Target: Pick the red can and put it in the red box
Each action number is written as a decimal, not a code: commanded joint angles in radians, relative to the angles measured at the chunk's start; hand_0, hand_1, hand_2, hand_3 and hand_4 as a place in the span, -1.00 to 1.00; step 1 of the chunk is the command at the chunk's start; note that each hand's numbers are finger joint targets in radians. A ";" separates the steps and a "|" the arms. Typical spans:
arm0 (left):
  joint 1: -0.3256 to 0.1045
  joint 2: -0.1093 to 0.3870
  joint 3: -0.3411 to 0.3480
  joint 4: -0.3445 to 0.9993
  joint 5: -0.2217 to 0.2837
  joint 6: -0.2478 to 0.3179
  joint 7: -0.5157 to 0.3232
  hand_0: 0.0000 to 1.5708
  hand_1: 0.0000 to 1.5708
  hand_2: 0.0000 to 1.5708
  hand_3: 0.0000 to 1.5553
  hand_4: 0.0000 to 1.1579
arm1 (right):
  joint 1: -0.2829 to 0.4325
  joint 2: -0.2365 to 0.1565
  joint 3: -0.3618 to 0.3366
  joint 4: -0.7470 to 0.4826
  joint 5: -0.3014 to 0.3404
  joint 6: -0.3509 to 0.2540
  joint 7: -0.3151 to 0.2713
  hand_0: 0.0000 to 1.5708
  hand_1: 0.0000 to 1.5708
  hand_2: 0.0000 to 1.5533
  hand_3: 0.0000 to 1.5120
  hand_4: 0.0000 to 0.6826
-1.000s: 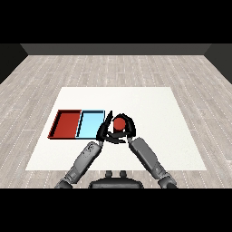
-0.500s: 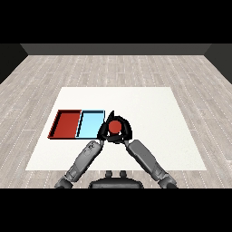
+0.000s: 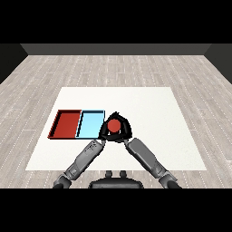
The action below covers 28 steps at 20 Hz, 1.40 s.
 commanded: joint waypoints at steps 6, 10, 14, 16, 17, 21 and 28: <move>-0.012 -0.030 -0.026 0.006 -0.029 0.032 0.084 1.00 1.00 0.96 0.86 0.72 | -0.056 0.020 -0.038 0.030 -0.012 0.042 -0.011 0.87 0.87 0.85 0.84 0.64; -0.037 -0.030 -0.081 -0.056 -0.015 0.155 0.134 1.00 1.00 0.88 0.75 0.48 | -0.046 0.020 -0.022 0.043 -0.034 0.029 -0.042 0.90 0.90 0.85 0.84 0.64; -0.032 -0.030 -0.034 -0.029 -0.029 0.106 0.103 1.00 1.00 0.91 0.78 0.51 | 0.000 0.020 -0.066 -0.021 0.019 0.069 0.009 0.94 0.94 0.88 0.85 0.58; 0.024 -0.030 -0.024 -0.036 -0.052 0.096 0.052 1.00 1.00 0.94 0.83 0.52 | 0.013 0.020 -0.018 -0.056 0.025 0.018 0.014 0.93 0.93 0.88 0.85 0.59; 0.025 -0.030 -0.035 -0.011 -0.018 0.094 0.028 1.00 1.00 0.94 0.83 0.51 | -0.001 0.020 -0.054 0.032 -0.021 0.061 -0.075 0.93 0.93 0.88 0.85 0.60; -0.031 -0.030 -0.018 -0.039 0.002 0.102 0.055 1.00 1.00 0.96 0.86 0.67 | 0.006 0.020 0.002 -0.031 -0.055 0.064 -0.023 0.87 0.87 0.87 0.85 0.56; -0.027 -0.030 -0.024 -0.007 0.024 0.108 0.021 1.00 1.00 1.00 0.92 0.97 | 0.016 0.020 -0.032 -0.055 -0.002 0.109 -0.007 -1.00 -1.00 -1.00 -1.00 -1.00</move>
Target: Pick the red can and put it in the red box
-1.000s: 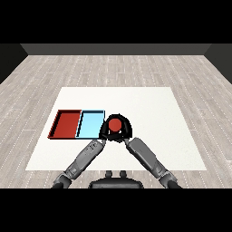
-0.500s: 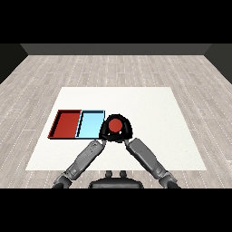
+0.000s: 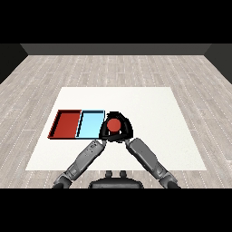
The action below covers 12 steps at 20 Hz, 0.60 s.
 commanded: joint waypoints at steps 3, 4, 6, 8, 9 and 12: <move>-0.009 -0.029 -0.021 0.001 -0.017 0.016 0.029 1.00 1.00 1.00 0.92 0.98 | 0.020 0.020 0.010 -0.028 0.032 0.011 -0.019 -1.00 -1.00 -1.00 -1.00 -1.00; -0.042 -0.029 0.063 0.020 -0.044 -0.046 0.030 1.00 1.00 1.00 0.92 0.98 | -0.015 0.020 -0.002 -0.042 0.042 -0.020 0.029 -1.00 -1.00 -1.00 -1.00 -1.00; -0.019 -0.029 0.003 0.064 -0.005 -0.017 -0.039 1.00 1.00 1.00 0.91 0.98 | 0.019 -0.007 -0.075 -0.002 0.047 0.104 -0.012 -1.00 -1.00 -1.00 -1.00 -1.00; -0.042 -0.029 -0.030 0.033 -0.029 0.029 0.027 1.00 1.00 1.00 0.90 0.99 | 0.061 0.014 -0.050 -0.061 0.110 0.035 0.021 -1.00 -1.00 -1.00 -1.00 -1.00; -0.031 -0.029 0.014 0.094 0.011 -0.017 -0.061 1.00 1.00 1.00 0.91 0.99 | 0.035 0.020 -0.091 -0.041 0.092 0.080 0.019 -1.00 -1.00 -1.00 -1.00 -1.00; -0.021 -0.030 0.043 0.138 0.006 -0.038 -0.078 1.00 1.00 1.00 0.91 0.98 | 0.031 -0.007 -0.087 -0.140 0.149 0.012 0.094 -1.00 -1.00 -1.00 -1.00 -1.00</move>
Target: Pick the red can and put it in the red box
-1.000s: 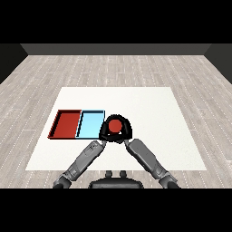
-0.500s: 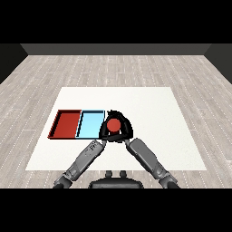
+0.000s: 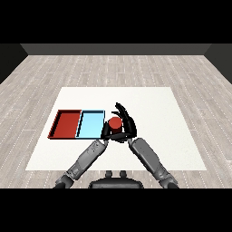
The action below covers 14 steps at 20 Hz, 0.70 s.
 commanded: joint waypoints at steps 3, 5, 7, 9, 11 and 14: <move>0.105 0.020 0.033 -0.065 -0.006 -0.045 -0.010 1.00 1.00 1.00 0.91 0.98 | 0.026 -0.050 -0.103 -0.105 0.021 0.019 0.029 -1.00 -1.00 -1.00 -1.00 -1.00; 0.022 -0.001 0.069 0.063 0.055 -0.045 -0.050 1.00 1.00 1.00 0.91 0.96 | -0.046 -0.070 -0.145 -0.153 0.026 0.014 0.102 -1.00 -1.00 -1.00 -1.00 -1.00; 0.091 0.029 0.074 -0.012 0.012 -0.051 -0.015 1.00 1.00 1.00 0.92 0.93 | 0.033 -0.071 -0.136 -0.286 0.015 0.002 0.103 -1.00 -1.00 -1.00 -1.00 -1.00; 0.130 0.051 0.066 -0.081 -0.005 -0.031 0.003 1.00 1.00 0.99 0.87 0.93 | 0.016 -0.136 -0.224 -0.292 0.017 0.006 0.121 -1.00 -1.00 -1.00 -1.00 -1.00; 0.127 0.099 0.109 -0.094 0.007 -0.077 -0.006 1.00 1.00 0.98 0.88 0.94 | 0.052 -0.124 -0.219 -0.352 0.017 0.002 0.163 -1.00 -1.00 -1.00 -1.00 -1.00; 0.073 0.087 0.145 -0.056 -0.016 -0.050 -0.012 1.00 1.00 1.00 0.88 0.95 | 0.209 -0.175 -0.289 -0.400 -0.035 0.050 0.092 -1.00 -1.00 -1.00 -1.00 -1.00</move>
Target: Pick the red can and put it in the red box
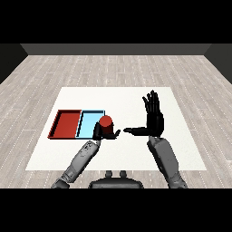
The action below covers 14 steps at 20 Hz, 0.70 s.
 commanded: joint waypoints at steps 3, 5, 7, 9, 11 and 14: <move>0.024 0.071 0.034 -0.091 -0.056 0.008 0.040 1.00 1.00 1.00 0.88 0.94 | 0.181 -0.069 -0.153 -0.039 -0.118 0.113 -0.072 -1.00 -1.00 -1.00 -1.00 -1.00; 0.024 0.131 0.068 -0.151 -0.059 -0.016 0.085 1.00 1.00 1.00 0.88 0.93 | 0.124 -0.100 -0.196 0.045 -0.100 0.130 -0.063 -1.00 -1.00 -1.00 -1.00 -1.00; 0.068 0.192 0.105 -0.210 -0.058 -0.023 0.107 1.00 1.00 0.99 0.88 0.92 | 0.179 -0.095 -0.225 0.073 -0.138 0.175 -0.115 -1.00 -1.00 -1.00 -1.00 -1.00; 0.045 0.190 0.098 -0.172 -0.121 0.016 0.132 1.00 1.00 0.97 0.86 0.92 | 0.160 -0.072 -0.181 0.141 -0.065 0.131 -0.102 -1.00 -1.00 -1.00 -1.00 -1.00; 0.022 0.256 0.168 -0.196 -0.078 -0.042 0.176 1.00 1.00 0.98 0.83 0.93 | 0.298 -0.096 -0.183 0.088 -0.063 0.163 -0.132 -1.00 -1.00 -1.00 -1.00 -1.00; -0.042 0.308 0.219 -0.135 -0.109 -0.052 0.200 1.00 1.00 0.97 0.82 0.96 | 0.348 -0.077 -0.188 0.185 -0.078 0.217 -0.210 -1.00 -1.00 -1.00 -1.00 -1.00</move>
